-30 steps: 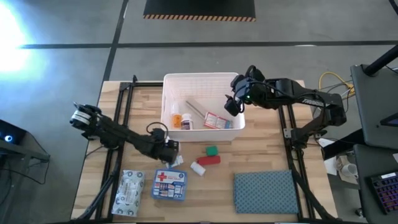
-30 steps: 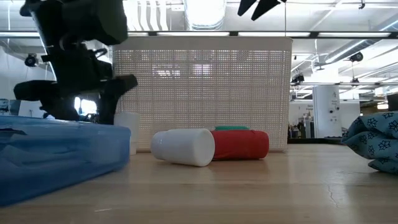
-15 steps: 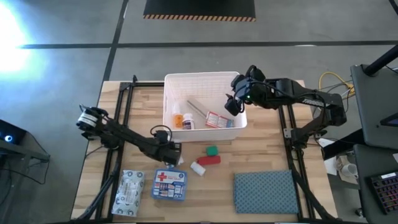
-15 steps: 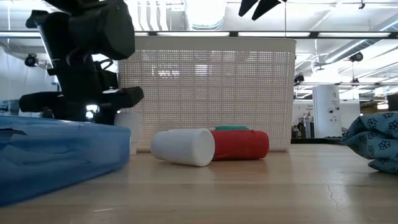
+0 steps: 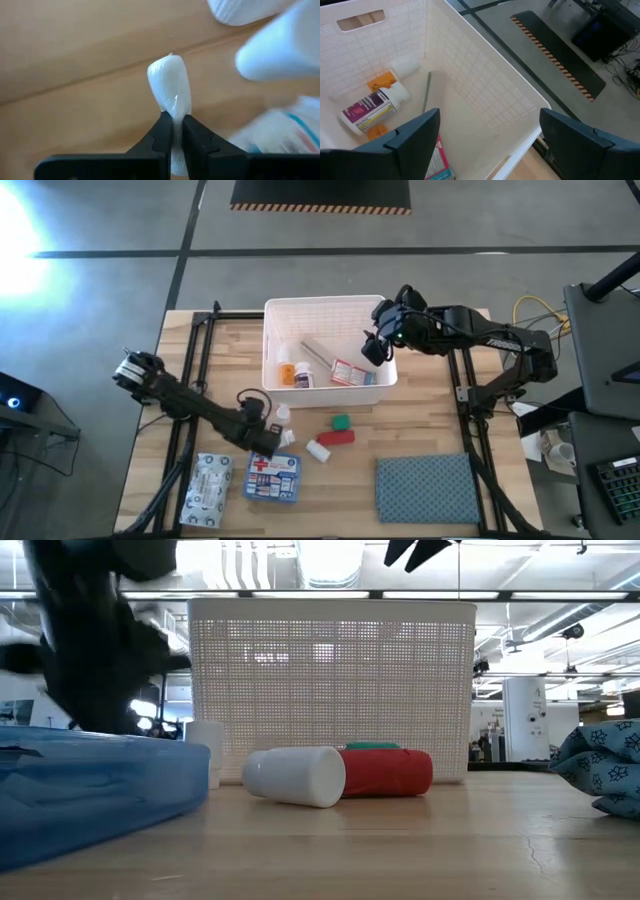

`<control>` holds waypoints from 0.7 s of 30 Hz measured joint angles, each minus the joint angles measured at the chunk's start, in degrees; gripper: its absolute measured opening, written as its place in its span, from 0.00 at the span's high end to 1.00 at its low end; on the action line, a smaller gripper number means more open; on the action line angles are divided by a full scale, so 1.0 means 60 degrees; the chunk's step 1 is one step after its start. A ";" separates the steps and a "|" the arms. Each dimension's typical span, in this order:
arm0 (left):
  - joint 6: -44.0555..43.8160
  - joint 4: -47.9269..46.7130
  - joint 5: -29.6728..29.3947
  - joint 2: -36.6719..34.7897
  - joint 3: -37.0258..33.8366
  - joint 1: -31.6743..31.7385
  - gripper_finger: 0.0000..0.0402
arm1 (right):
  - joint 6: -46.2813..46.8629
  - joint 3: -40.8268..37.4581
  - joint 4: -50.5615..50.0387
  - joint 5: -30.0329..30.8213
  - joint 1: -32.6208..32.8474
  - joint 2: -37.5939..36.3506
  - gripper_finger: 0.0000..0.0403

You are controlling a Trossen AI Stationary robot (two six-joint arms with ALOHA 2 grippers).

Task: Pick & place medical supplies in basket/bin
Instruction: Put the white rolled gauze into the white bin

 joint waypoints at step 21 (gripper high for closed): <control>0.6156 -0.3612 -0.7916 -0.0424 0.7090 0.0801 0.98 | -0.0462 -0.0004 0.0185 0.0010 -0.0018 0.0000 0.18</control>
